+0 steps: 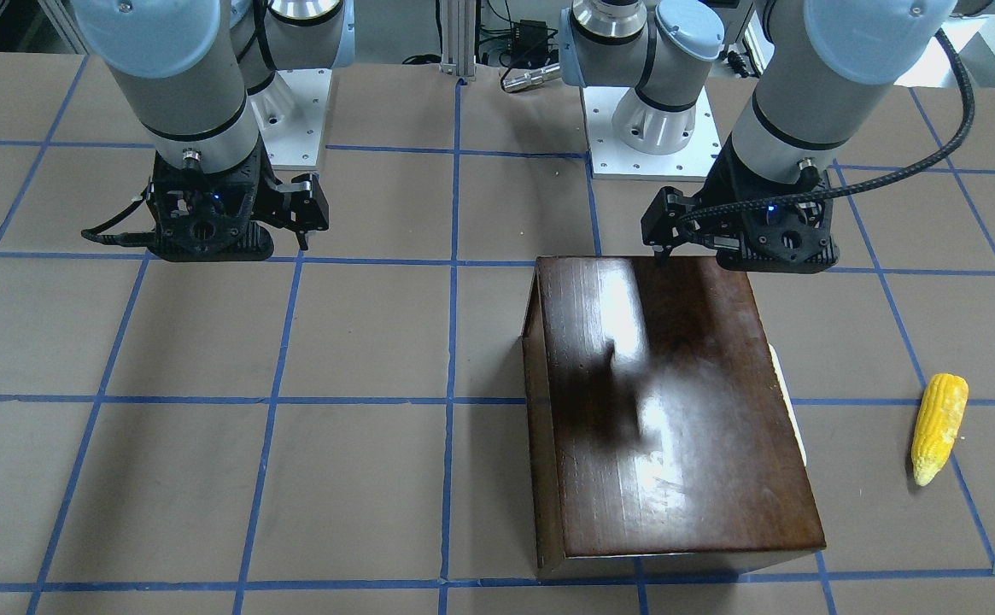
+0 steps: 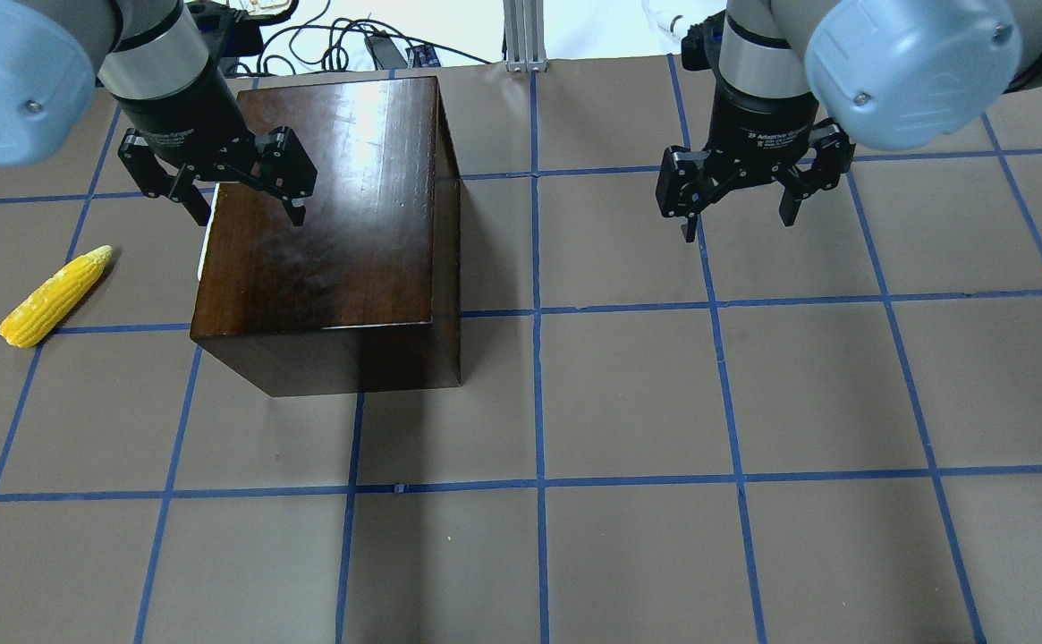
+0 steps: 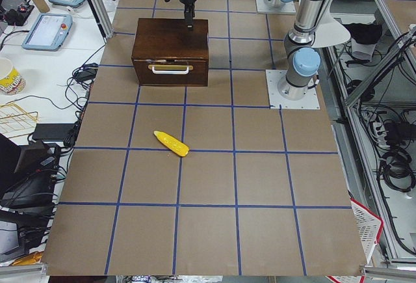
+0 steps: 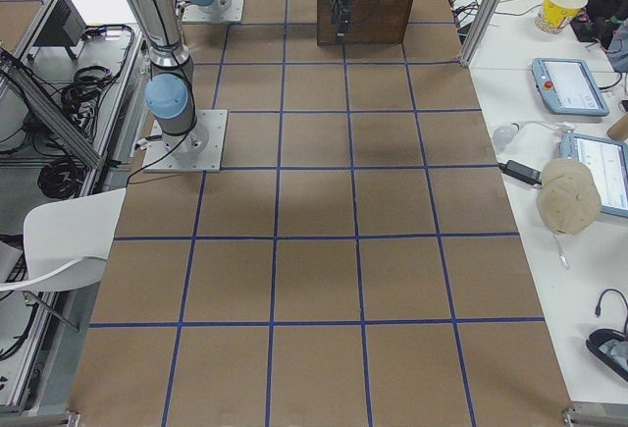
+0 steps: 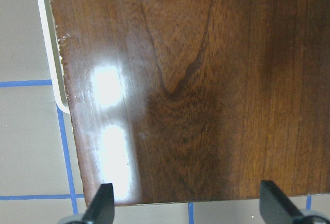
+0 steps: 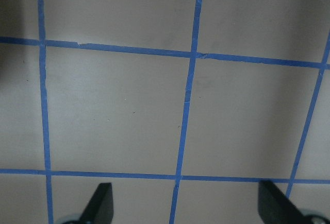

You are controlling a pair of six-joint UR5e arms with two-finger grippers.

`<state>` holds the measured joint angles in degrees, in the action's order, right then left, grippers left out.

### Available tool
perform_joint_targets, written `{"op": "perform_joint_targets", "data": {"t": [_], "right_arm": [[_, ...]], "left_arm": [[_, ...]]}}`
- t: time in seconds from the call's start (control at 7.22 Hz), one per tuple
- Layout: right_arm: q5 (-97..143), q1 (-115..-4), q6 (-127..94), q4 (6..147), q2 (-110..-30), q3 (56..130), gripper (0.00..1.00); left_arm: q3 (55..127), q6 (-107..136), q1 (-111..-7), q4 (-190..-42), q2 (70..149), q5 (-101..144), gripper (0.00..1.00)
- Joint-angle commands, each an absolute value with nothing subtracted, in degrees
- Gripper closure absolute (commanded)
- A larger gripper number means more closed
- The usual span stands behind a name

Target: Open drawer and put corn inside

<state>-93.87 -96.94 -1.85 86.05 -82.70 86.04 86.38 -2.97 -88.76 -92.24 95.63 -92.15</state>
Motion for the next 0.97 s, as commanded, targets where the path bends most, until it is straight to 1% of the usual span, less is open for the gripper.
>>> {"op": "perform_joint_targets", "data": {"t": [0.0, 0.42, 0.83], "right_arm": [[-93.9, -96.9, -1.8, 86.0, -82.7, 86.0, 0.00], [-93.9, -96.9, -1.8, 86.0, -82.7, 86.0, 0.00], [-93.9, -96.9, -1.8, 86.0, -82.7, 86.0, 0.00]], "left_arm": [[86.3, -3.0, -88.6, -92.3, 95.4, -92.5, 0.00], [86.3, -3.0, -88.6, -92.0, 96.1, -92.5, 0.00], [86.0, -3.1, -88.2, -91.7, 95.1, -92.4, 0.00]]}}
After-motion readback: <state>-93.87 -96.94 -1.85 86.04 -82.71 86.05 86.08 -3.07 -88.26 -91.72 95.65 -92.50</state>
